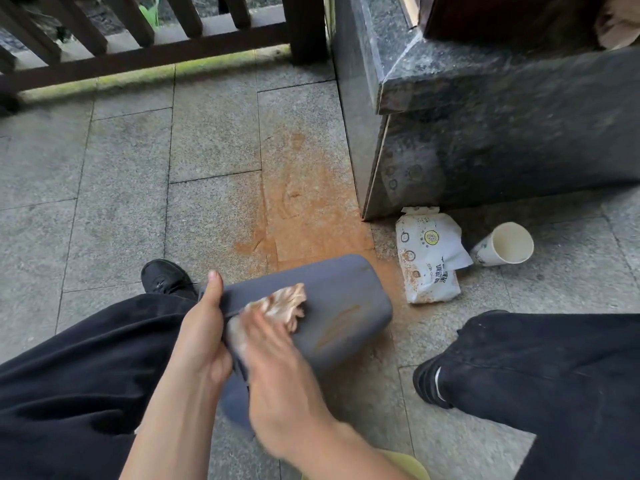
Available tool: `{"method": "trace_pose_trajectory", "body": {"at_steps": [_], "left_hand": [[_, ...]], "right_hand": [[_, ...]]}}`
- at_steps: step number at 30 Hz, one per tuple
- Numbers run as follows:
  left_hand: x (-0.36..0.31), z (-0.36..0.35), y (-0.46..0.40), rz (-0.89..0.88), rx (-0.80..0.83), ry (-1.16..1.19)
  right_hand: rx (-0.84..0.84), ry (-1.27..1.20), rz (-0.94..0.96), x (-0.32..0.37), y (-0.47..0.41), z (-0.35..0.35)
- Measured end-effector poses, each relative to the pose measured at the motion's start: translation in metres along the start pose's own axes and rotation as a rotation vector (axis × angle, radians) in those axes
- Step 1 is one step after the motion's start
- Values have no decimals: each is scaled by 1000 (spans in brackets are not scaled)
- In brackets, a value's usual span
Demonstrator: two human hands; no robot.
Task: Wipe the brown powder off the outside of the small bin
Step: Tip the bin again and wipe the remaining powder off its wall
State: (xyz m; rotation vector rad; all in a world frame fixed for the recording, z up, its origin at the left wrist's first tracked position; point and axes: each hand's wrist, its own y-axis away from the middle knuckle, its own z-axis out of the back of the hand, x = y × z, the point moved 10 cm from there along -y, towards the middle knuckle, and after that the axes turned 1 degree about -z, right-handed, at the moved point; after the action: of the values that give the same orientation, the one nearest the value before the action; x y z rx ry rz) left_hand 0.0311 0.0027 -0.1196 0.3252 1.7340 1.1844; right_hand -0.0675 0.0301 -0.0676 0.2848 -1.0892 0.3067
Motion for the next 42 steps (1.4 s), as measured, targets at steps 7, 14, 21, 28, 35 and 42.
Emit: {"method": "trace_pose_trajectory", "body": {"at_steps": [7,14,21,28,35,42], "left_hand": [[1,-6,-3,-6,40,-46],[2,5,-1,-29,-24,-16],[4,3,-5,-51,-64,1],[1,7,-17,-32,12,19],[-6,-1,31,-643,-169,-591],[-17,-9,25,-719,-153,-568]], "right_hand": [[63,123,120,-38,9,34],[-180,187,-560,-208,-32,108],[-45,157,-78,-57,-24,35],[136,185,224,-25,10,25],[-112,261,-223,-140,-44,81],[-174,299,-455,-175,-31,113]]}}
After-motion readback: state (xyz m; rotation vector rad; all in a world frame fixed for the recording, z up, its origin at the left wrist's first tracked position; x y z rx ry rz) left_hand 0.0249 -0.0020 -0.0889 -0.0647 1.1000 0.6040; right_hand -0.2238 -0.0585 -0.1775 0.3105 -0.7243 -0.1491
